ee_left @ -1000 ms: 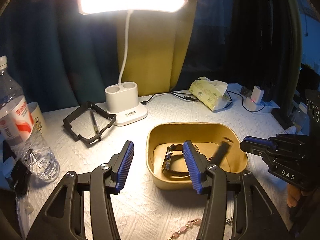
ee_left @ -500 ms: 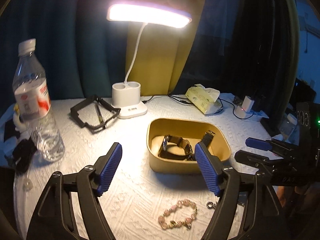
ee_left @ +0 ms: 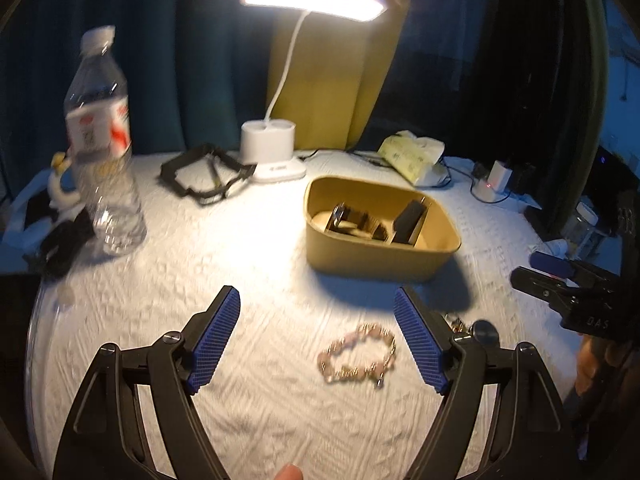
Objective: Organize jewelry
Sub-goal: 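Withdraw both open tools from the box toward the remaining jewelry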
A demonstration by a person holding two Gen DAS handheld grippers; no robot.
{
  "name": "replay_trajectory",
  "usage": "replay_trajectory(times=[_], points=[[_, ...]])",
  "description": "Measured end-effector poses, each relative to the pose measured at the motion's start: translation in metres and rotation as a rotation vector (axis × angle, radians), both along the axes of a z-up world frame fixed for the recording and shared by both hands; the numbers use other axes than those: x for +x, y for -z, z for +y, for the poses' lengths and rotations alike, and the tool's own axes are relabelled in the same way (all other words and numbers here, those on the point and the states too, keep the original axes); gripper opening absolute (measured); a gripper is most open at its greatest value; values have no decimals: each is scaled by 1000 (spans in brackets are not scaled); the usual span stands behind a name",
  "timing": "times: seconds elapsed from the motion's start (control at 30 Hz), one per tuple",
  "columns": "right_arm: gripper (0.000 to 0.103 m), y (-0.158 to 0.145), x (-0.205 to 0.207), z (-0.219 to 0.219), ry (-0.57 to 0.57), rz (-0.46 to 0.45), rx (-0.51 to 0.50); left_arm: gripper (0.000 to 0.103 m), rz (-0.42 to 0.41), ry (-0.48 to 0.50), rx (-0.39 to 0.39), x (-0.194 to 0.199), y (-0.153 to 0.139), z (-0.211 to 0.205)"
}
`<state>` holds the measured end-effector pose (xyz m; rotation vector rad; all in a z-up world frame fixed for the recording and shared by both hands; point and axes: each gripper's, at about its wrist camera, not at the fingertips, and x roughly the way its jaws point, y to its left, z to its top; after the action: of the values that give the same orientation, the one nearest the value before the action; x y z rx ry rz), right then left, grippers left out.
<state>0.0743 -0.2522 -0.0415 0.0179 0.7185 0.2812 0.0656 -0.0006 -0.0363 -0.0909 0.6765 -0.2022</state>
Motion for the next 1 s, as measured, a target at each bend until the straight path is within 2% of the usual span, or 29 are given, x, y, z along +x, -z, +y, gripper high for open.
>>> replay_trajectory(times=[0.13, 0.2, 0.27, 0.53, 0.8, 1.0], points=[[77, 11, -12, -7, 10, 29, -11, 82, 45, 44, 14, -8, 10, -1], [77, 16, -16, -11, 16, 42, -14, 82, 50, 66, 63, -15, 15, -7], [77, 22, -20, -13, 18, 57, -18, 82, 57, 87, 81, -19, 18, -12], [77, 40, -30, -3, -37, 108, -61, 82, 93, 116, 63, -25, 31, -20], [77, 51, -19, 18, -75, 133, -102, 82, 106, 122, 61, -22, 32, -19], [70, 56, -11, 25, -76, 147, -147, 82, 123, 106, 49, -16, 37, -14]])
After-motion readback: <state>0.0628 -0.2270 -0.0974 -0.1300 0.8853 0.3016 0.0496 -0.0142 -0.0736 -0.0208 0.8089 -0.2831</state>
